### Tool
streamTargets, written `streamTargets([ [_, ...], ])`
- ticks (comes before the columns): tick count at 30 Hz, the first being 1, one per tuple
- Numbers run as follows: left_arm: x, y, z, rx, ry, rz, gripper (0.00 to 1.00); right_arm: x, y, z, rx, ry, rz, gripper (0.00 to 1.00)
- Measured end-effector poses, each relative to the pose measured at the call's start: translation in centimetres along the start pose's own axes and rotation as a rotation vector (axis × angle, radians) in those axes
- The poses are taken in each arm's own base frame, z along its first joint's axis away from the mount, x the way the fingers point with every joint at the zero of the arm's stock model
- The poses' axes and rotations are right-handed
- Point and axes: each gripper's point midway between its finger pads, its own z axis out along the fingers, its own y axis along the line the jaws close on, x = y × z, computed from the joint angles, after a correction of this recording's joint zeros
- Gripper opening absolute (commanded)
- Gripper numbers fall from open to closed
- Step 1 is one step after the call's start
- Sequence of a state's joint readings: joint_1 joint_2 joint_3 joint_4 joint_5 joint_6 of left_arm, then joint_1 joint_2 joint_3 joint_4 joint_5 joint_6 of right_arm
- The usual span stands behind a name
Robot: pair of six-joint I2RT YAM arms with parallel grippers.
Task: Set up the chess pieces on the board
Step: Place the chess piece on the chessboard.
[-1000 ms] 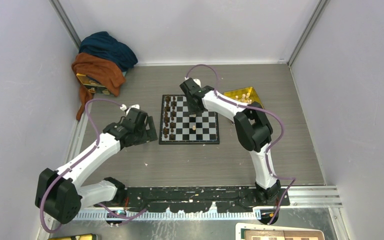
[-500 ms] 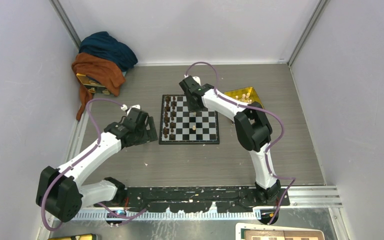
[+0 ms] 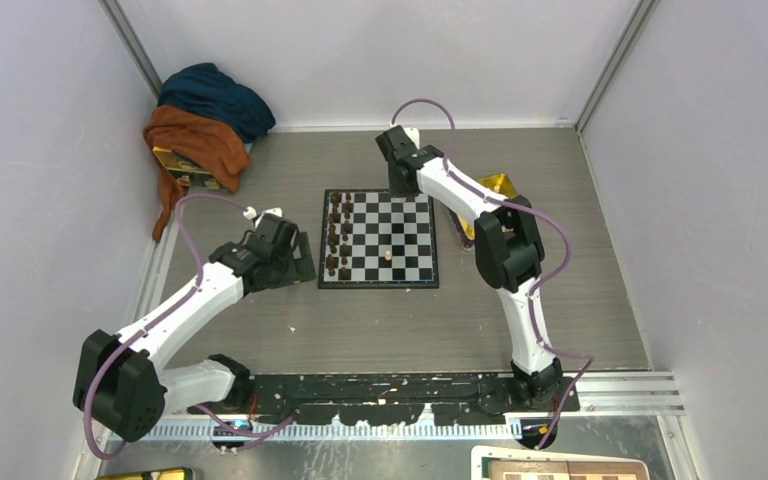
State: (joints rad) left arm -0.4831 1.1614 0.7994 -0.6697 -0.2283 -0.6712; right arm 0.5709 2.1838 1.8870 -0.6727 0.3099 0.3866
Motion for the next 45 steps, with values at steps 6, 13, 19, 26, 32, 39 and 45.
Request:
streamTargets([
  [6, 0.1, 0.0, 0.2, -0.007, 0.009, 0.006, 0.95, -0.5, -2.7, 3.0, 0.059, 0.027, 0.028, 0.01],
  [13, 0.3, 0.0, 0.5, -0.015, 0.022, 0.009, 0.95, -0.3, -3.7, 4.4, 0.081, 0.054, 0.029, 0.01],
  [19, -0.1, -0.2, 0.6, -0.012, 0.017, 0.008, 0.95, -1.3, -3.2, 4.2, 0.063, 0.039, 0.034, 0.01],
  [26, 0.0, -0.2, 0.8, -0.016, 0.023, 0.01, 0.95, -1.1, -2.7, 5.0, 0.053, 0.057, 0.031, 0.01],
  [32, 0.1, -0.2, 0.9, -0.018, 0.025, 0.01, 0.95, -0.8, -2.7, 5.1, 0.05, 0.068, 0.028, 0.14],
  [39, 0.1, -0.2, 0.9, -0.018, 0.026, 0.01, 1.0, -0.6, -2.6, 5.1, 0.046, 0.073, 0.023, 0.43],
  [45, 0.0, -0.2, 0.8, -0.017, 0.025, 0.006, 1.0, -0.3, -2.7, 5.2, 0.045, 0.081, 0.0, 0.45],
])
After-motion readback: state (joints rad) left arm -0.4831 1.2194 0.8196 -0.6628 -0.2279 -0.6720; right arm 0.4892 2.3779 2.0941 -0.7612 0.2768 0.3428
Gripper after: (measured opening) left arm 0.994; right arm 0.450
